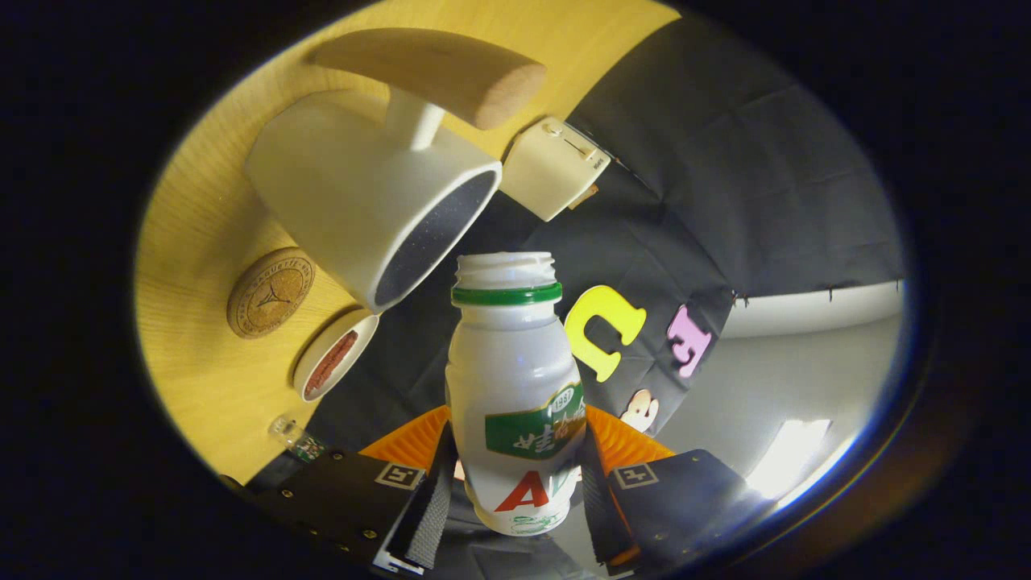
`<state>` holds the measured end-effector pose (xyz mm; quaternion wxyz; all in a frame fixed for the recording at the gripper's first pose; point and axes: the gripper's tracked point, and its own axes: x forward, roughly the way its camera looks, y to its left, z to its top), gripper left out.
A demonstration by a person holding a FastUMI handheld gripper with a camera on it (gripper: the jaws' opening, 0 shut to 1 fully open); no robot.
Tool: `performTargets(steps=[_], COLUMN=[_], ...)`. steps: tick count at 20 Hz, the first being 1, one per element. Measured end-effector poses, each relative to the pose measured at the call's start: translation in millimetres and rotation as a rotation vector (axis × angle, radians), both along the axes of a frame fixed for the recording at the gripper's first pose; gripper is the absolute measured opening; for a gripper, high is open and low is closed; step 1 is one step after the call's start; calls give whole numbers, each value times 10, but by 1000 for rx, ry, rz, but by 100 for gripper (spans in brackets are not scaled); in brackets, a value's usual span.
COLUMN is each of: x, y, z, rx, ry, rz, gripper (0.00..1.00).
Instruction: Take the bottle from table, then pour the juice into the cup, finally place the bottle on the coaster
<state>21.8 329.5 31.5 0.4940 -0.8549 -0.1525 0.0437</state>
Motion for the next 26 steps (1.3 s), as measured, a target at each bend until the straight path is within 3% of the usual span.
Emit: performTargets(steps=[8, 16, 26], x=[13, 102, 312], y=[-237, -294, -280], z=[-242, -255, -567], rx=[608, 1132, 1600], ry=[342, 543, 734], rz=[-88, -87, -62], gripper=[70, 71, 70])
